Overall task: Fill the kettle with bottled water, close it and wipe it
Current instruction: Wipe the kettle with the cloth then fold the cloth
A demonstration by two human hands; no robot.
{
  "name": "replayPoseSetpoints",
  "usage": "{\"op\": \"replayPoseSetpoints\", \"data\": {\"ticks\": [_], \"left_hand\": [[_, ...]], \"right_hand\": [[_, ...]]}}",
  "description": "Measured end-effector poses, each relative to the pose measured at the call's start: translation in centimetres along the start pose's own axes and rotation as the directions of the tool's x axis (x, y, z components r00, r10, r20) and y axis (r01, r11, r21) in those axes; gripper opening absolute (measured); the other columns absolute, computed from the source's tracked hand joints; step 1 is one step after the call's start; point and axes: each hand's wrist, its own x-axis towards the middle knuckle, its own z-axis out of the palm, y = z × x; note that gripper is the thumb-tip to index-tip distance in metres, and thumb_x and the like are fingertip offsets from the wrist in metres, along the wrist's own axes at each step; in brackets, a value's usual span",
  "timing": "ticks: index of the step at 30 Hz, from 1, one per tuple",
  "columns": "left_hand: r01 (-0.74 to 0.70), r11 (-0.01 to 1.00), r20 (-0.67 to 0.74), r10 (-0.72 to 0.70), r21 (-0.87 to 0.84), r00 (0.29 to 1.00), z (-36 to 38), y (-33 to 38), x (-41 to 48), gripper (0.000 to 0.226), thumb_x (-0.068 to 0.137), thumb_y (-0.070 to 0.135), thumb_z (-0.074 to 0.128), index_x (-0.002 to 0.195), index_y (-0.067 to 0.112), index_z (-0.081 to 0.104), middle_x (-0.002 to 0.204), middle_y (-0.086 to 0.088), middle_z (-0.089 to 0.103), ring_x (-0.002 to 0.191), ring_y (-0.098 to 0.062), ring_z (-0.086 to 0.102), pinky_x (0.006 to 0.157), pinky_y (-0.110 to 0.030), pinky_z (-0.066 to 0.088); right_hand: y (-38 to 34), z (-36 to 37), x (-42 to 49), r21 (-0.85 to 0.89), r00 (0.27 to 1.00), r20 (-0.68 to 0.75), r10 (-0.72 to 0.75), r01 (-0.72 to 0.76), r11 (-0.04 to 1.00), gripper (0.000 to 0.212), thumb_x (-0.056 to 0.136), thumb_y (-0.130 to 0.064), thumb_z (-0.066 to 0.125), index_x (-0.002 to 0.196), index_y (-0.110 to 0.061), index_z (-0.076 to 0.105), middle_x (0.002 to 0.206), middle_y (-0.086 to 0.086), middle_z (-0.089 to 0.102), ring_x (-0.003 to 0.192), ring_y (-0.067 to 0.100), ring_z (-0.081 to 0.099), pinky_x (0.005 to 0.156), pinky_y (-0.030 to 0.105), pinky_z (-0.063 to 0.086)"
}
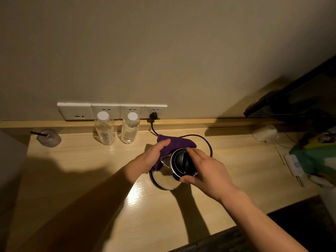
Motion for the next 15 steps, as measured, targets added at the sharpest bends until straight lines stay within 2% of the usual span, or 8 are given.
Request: {"op": "replayPoseSetpoints", "data": {"ticks": [3,4,7,9,10,12,13,15], "left_hand": [[-0.108,0.990,0.004,0.108,-0.092,0.994,0.3,0.0,-0.9,0.044,0.094,0.054,0.052,0.108,0.025,0.082,0.113,-0.008,0.080,0.108,-0.021,0.075,0.102,-0.041,0.049],[-0.131,0.984,-0.014,0.130,-0.119,0.991,0.5,-0.2,-1.2,0.044,0.096,0.051,0.049,0.108,0.025,0.082,0.114,-0.009,0.080,0.109,-0.021,0.075,0.101,-0.040,0.050],[-0.161,0.970,-0.083,0.148,-0.180,0.985,0.7,-1.5,-1.4,0.046,0.096,0.052,0.046,0.102,0.026,0.084,0.101,-0.008,0.082,0.094,-0.018,0.078,0.076,-0.026,0.059],[-0.158,0.974,-0.167,0.131,-0.162,0.977,0.8,-2.4,-1.5,0.050,0.091,0.058,0.048,0.100,0.024,0.082,0.090,-0.006,0.083,0.083,-0.017,0.079,0.063,-0.023,0.060],[-0.137,0.980,-0.210,0.105,-0.142,0.972,0.9,-2.8,-1.5,0.053,0.087,0.064,0.050,0.103,0.023,0.079,0.091,-0.007,0.083,0.085,-0.020,0.079,0.064,-0.026,0.062],[-0.042,0.997,-0.335,0.020,-0.059,0.942,1.0,-3.8,-1.7,0.069,0.072,0.081,0.050,0.106,0.026,0.073,0.103,-0.013,0.080,0.100,-0.032,0.074,0.086,-0.042,0.062],[-0.008,1.000,-0.382,-0.001,-0.021,0.924,1.0,-4.3,-1.9,0.078,0.067,0.087,0.047,0.109,0.025,0.071,0.110,-0.016,0.077,0.107,-0.037,0.070,0.098,-0.049,0.057],[0.001,1.000,-0.372,-0.002,-0.002,0.928,1.2,-4.7,-2.3,0.088,0.069,0.088,0.044,0.124,0.024,0.068,0.126,-0.018,0.071,0.119,-0.040,0.065,0.108,-0.055,0.048]], "right_hand": [[-1.0,0.5,-0.4,0.017,0.997,-0.026,0.078,-0.078,0.997,0.101,0.085,-0.071,0.067,0.163,-0.023,0.025,0.161,-0.006,0.043,0.132,0.022,0.057,0.099,0.038,0.052],[-1.2,0.6,-0.4,0.024,0.995,-0.027,0.098,-0.098,0.995,0.101,0.085,-0.071,0.067,0.163,-0.023,0.025,0.159,-0.007,0.044,0.131,0.022,0.058,0.097,0.038,0.053],[-1.8,0.7,-0.4,0.015,0.991,-0.024,0.135,-0.134,0.991,0.101,0.084,-0.072,0.067,0.162,-0.023,0.026,0.154,-0.006,0.048,0.127,0.023,0.060,0.092,0.037,0.055],[-2.1,0.8,-0.4,0.006,0.986,-0.030,0.163,-0.162,0.987,0.100,0.083,-0.072,0.067,0.160,-0.022,0.027,0.152,-0.005,0.050,0.123,0.025,0.062,0.089,0.038,0.056],[-2.4,0.9,-0.4,0.006,0.983,-0.038,0.181,-0.180,0.984,0.099,0.083,-0.071,0.068,0.160,-0.022,0.028,0.150,-0.004,0.052,0.122,0.025,0.063,0.087,0.038,0.056],[-3.0,1.1,-0.5,0.000,0.974,-0.069,0.215,-0.216,0.976,0.094,0.083,-0.072,0.068,0.155,-0.021,0.034,0.145,-0.003,0.056,0.118,0.024,0.065,0.083,0.037,0.056],[-3.3,1.2,-0.6,-0.006,0.969,-0.086,0.233,-0.235,0.972,0.091,0.083,-0.072,0.067,0.152,-0.021,0.037,0.142,-0.002,0.058,0.116,0.024,0.065,0.081,0.036,0.056],[-4.1,1.5,-0.7,-0.009,0.954,-0.108,0.279,-0.282,0.959,0.088,0.084,-0.074,0.065,0.148,-0.019,0.041,0.135,0.000,0.060,0.113,0.024,0.066,0.078,0.035,0.054]]}}
